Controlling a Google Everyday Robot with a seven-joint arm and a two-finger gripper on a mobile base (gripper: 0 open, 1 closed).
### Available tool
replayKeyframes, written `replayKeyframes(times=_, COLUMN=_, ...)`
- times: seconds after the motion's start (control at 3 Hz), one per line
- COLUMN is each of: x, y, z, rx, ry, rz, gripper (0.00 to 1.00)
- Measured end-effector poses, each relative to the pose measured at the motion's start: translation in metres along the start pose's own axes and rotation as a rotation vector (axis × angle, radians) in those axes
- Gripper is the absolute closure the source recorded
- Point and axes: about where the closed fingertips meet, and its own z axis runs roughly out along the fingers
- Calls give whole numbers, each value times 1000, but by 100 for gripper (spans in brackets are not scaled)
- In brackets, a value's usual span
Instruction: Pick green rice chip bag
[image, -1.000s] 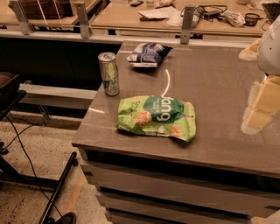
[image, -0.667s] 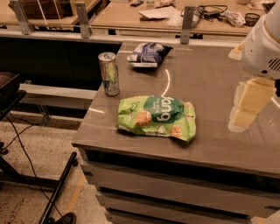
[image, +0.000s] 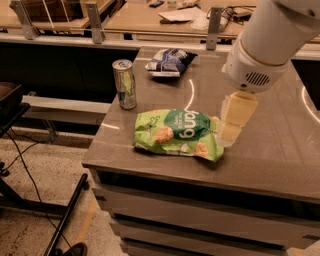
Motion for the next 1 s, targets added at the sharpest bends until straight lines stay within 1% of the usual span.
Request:
replayKeyframes(times=0.33, x=-24, y=3, z=32, rx=-67, ry=-41, rz=-10, gripper=0)
replayKeyframes(times=0.67, x=-42, y=23, z=53, rx=-158, ry=-94, rz=-23, gripper=0)
replayKeyframes(times=1.0, x=-61, y=41, z=74, rx=-231, ry=-144, rz=-29, gripper=0)
